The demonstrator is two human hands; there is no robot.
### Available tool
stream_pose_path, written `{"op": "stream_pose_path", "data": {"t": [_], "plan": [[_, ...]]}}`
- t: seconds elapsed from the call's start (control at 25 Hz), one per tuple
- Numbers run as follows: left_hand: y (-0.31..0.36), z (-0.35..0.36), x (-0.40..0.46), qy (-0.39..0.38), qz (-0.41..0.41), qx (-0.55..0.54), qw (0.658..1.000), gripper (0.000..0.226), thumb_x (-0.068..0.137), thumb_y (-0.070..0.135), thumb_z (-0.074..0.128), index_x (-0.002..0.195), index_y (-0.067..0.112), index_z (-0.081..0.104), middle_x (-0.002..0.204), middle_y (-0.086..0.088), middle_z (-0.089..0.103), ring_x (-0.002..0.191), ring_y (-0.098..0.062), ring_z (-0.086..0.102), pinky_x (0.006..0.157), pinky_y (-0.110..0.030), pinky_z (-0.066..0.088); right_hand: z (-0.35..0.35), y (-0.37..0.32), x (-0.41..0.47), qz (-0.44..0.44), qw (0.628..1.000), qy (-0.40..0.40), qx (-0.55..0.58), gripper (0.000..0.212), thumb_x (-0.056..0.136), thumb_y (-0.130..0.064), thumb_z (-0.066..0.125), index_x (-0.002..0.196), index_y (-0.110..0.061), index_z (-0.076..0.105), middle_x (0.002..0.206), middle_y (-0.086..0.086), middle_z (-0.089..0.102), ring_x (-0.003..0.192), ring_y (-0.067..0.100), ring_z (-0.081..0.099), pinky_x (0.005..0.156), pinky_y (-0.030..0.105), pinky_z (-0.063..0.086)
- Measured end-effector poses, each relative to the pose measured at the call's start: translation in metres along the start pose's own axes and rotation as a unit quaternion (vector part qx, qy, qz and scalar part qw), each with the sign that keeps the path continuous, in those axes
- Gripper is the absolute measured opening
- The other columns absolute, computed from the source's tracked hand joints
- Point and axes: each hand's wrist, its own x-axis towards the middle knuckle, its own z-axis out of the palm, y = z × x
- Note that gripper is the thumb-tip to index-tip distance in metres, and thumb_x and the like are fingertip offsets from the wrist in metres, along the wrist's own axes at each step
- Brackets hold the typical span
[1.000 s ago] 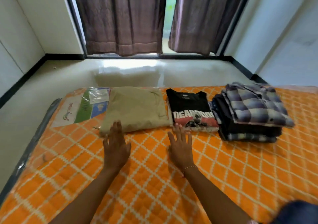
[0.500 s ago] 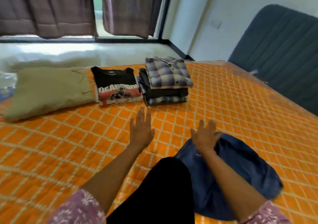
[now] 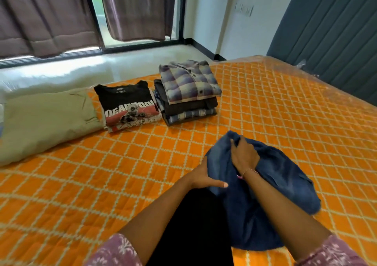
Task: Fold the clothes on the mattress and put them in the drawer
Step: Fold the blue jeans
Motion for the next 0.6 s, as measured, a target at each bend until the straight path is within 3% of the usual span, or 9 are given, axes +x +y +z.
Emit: {"op": "stream_pose_path", "data": {"t": [0.08, 0.12, 0.16, 0.24, 0.32, 0.4, 0.44, 0.52, 0.6], "plan": [[0.008, 0.006, -0.003, 0.067, -0.030, -0.106, 0.992, 0.125, 0.065, 0.031, 0.086, 0.150, 0.002, -0.001, 0.156, -0.006, 0.014, 0.143, -0.021, 0.021, 0.114, -0.029, 0.028, 0.001, -0.052, -0.005, -0.009, 0.993, -0.047, 0.110, 0.043, 0.097, -0.041, 0.043, 0.122, -0.008, 0.053, 0.114, 0.020, 0.062, 0.104, 0.039, 0.059, 0.079, 0.043, 0.049], [0.010, 0.006, -0.005, 0.124, -0.027, -0.158, 0.979, 0.118, 0.063, 0.031, 0.086, 0.148, -0.003, 0.011, 0.153, -0.013, 0.022, 0.141, -0.024, 0.027, 0.114, -0.035, 0.029, 0.004, -0.076, -0.012, -0.029, 0.983, -0.077, 0.164, 0.044, 0.097, -0.041, 0.045, 0.121, -0.006, 0.054, 0.115, 0.020, 0.062, 0.106, 0.039, 0.058, 0.085, 0.045, 0.049], [0.009, 0.004, -0.007, 0.191, -0.009, -0.220, 0.957, 0.095, 0.067, 0.025, 0.083, 0.141, -0.005, 0.031, 0.145, -0.017, 0.038, 0.135, -0.028, 0.037, 0.111, -0.038, 0.035, 0.008, -0.097, -0.021, -0.047, 0.970, -0.106, 0.216, 0.043, 0.097, -0.040, 0.047, 0.118, -0.003, 0.054, 0.113, 0.020, 0.063, 0.104, 0.038, 0.059, 0.087, 0.047, 0.049], [0.008, -0.014, -0.017, 0.341, -0.023, -0.337, 0.877, 0.021, 0.086, 0.001, 0.063, 0.105, 0.003, 0.056, 0.107, -0.015, 0.060, 0.110, -0.029, 0.055, 0.090, -0.029, 0.050, 0.016, -0.129, -0.039, -0.060, 0.923, -0.176, 0.336, 0.036, 0.096, -0.035, 0.053, 0.111, -0.003, 0.056, 0.105, 0.015, 0.065, 0.099, 0.030, 0.062, 0.091, 0.047, 0.049], [0.000, -0.048, -0.036, 0.399, -0.057, -0.395, 0.826, 0.015, 0.094, -0.004, 0.045, 0.092, 0.008, 0.053, 0.089, -0.008, 0.056, 0.093, -0.027, 0.052, 0.080, -0.028, 0.050, 0.020, -0.147, -0.055, -0.119, 0.868, -0.261, 0.405, 0.032, 0.092, -0.026, 0.061, 0.117, -0.007, 0.055, 0.108, 0.008, 0.064, 0.102, 0.023, 0.061, 0.093, 0.035, 0.051], [-0.014, -0.088, -0.060, 0.415, -0.036, -0.432, 0.800, 0.023, 0.094, -0.009, 0.039, 0.086, 0.008, 0.053, 0.083, -0.010, 0.052, 0.084, -0.028, 0.050, 0.071, -0.030, 0.047, 0.017, -0.146, -0.062, -0.254, 0.859, -0.286, 0.340, 0.051, 0.084, -0.021, 0.071, 0.130, -0.015, 0.048, 0.115, 0.000, 0.059, 0.108, 0.016, 0.056, 0.092, 0.019, 0.047], [-0.019, -0.107, -0.073, 0.425, -0.033, -0.432, 0.795, 0.025, 0.090, -0.012, 0.038, 0.082, 0.007, 0.052, 0.079, -0.010, 0.050, 0.075, -0.025, 0.049, 0.063, -0.027, 0.044, 0.016, -0.136, -0.059, -0.303, 0.873, -0.259, 0.281, 0.065, 0.080, -0.022, 0.075, 0.136, -0.017, 0.042, 0.124, -0.001, 0.054, 0.115, 0.015, 0.052, 0.096, 0.019, 0.044], [-0.020, -0.143, -0.108, 0.430, -0.025, -0.428, 0.794, 0.024, 0.085, -0.013, 0.038, 0.077, 0.006, 0.051, 0.068, -0.007, 0.051, 0.062, -0.019, 0.045, 0.051, -0.024, 0.040, 0.017, -0.107, -0.047, -0.321, 0.914, -0.210, 0.137, 0.098, 0.075, -0.029, 0.079, 0.150, -0.018, 0.018, 0.151, 0.008, 0.029, 0.138, 0.025, 0.028, 0.112, 0.037, 0.031], [-0.017, -0.171, -0.143, 0.434, 0.002, -0.437, 0.788, 0.028, 0.083, -0.011, 0.037, 0.065, 0.008, 0.047, 0.048, 0.001, 0.051, 0.056, -0.015, 0.042, 0.042, -0.019, 0.040, 0.026, -0.087, -0.050, -0.271, 0.922, -0.275, 0.040, 0.116, 0.075, -0.033, 0.078, 0.152, -0.021, -0.009, 0.160, 0.010, -0.002, 0.147, 0.028, 0.001, 0.117, 0.047, 0.016]]}}
